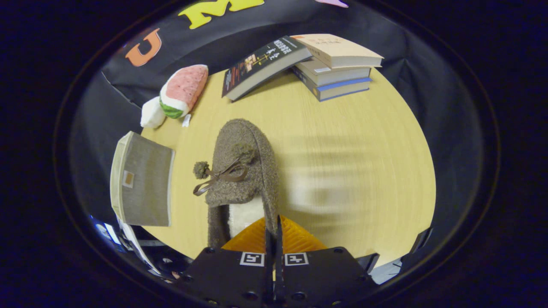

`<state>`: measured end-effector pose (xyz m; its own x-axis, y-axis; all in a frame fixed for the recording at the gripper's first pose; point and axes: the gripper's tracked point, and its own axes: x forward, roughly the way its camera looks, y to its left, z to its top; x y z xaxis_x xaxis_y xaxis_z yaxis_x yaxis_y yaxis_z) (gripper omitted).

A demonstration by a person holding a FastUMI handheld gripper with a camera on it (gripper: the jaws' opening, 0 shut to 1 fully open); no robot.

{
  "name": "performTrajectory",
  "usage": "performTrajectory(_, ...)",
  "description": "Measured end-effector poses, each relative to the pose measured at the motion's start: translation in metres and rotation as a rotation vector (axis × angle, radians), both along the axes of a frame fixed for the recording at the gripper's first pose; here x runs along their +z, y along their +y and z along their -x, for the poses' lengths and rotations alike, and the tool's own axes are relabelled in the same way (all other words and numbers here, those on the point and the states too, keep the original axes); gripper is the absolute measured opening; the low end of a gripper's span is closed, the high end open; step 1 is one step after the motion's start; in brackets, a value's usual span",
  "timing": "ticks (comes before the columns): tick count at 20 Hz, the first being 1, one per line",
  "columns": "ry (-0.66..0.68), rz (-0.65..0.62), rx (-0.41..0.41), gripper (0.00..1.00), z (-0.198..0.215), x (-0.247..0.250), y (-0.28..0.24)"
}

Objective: Open the storage box then place both shoes into the box .Put the left shoe in first, then the right shoe, with the right side of both shoes facing outward in a uniform manner.

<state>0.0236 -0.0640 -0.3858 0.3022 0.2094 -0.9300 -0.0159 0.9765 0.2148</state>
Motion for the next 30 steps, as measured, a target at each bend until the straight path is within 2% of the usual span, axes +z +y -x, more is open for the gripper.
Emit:
performTrajectory(9,-0.057,-0.078,0.036,0.03,0.010,0.075,0.098)
performTrajectory(15,-0.062,-0.057,0.119,0.03,0.012,0.102,0.182)
performTrajectory(21,-0.045,-0.116,0.134,0.03,0.021,0.116,0.283)
performTrajectory(26,0.042,-0.115,0.088,0.03,0.036,0.095,0.355)
performTrajectory(30,0.113,-0.057,-0.009,0.03,0.034,0.058,0.380)
